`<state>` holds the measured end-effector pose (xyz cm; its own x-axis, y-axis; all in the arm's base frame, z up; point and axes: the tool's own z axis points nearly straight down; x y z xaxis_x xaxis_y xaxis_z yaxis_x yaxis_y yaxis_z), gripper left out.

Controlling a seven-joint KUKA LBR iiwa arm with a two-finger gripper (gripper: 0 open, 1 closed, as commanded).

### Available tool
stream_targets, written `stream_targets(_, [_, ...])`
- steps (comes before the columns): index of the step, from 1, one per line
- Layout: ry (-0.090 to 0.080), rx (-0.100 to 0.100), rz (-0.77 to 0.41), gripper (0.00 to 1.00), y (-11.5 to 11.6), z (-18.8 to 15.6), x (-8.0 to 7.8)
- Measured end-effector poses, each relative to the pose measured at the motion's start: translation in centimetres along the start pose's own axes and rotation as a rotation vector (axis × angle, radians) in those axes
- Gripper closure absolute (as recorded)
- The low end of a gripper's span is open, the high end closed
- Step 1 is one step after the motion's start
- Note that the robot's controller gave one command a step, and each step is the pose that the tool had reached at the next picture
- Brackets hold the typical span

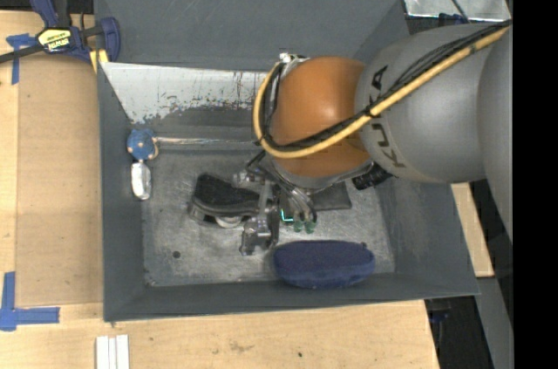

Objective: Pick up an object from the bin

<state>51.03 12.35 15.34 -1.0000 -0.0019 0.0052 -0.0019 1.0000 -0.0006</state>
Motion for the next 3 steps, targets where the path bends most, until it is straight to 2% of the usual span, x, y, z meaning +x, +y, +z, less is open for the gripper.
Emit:
stream_targets(1, [-0.001, -0.003, 0.078, 0.0, -0.2, 7.2, -4.9])
stream_targets(2, [0.001, -0.001, 0.078, 1.0, -0.2, 7.0, -4.8])
stream_targets(3, [-0.009, -0.001, 0.093, 1.0, -1.0, -6.0, -4.2])
